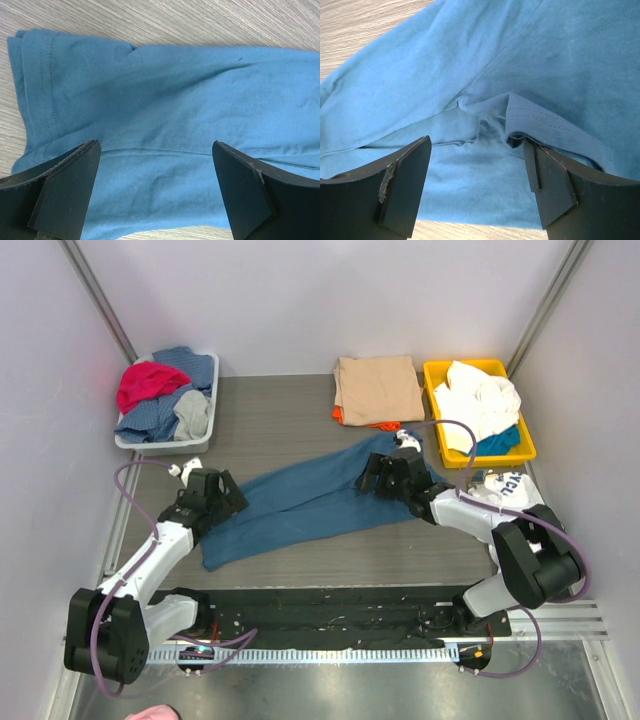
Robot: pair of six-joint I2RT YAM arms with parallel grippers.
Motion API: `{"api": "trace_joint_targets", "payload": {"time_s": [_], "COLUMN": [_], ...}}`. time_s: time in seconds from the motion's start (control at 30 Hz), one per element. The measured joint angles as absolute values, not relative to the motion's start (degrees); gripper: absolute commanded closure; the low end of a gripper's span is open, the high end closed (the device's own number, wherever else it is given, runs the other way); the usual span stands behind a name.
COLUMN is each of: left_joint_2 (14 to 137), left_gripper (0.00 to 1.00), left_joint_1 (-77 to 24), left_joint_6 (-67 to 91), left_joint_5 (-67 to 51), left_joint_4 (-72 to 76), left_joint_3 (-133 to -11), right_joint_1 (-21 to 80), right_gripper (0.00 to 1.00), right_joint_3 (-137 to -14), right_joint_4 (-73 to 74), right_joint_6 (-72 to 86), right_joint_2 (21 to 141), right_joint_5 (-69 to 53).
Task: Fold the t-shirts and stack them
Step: Fold the tshirt
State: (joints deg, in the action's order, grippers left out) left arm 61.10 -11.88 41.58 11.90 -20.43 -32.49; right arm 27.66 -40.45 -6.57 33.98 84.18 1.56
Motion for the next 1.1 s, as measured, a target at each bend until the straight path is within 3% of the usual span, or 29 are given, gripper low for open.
{"api": "trace_joint_targets", "payload": {"time_s": [0.77, 1.1], "left_joint_2": [61.08, 60.99], "left_gripper": [0.00, 0.00], "left_joint_1": [-11.88, -11.88], "left_joint_6": [41.82, 42.02], "left_joint_5": [11.27, 11.16], "left_joint_4": [-20.21, -20.14], "left_joint_3": [-31.53, -30.59], "right_joint_1": [27.66, 27.66], "right_gripper": [0.17, 0.17], "right_joint_3": [-37.30, -34.35], "right_joint_4": [-10.26, -15.94], "right_joint_6": [36.40, 37.60], "right_joint_2": [81.78, 75.55], "right_joint_5": [-5.19, -12.60]}}
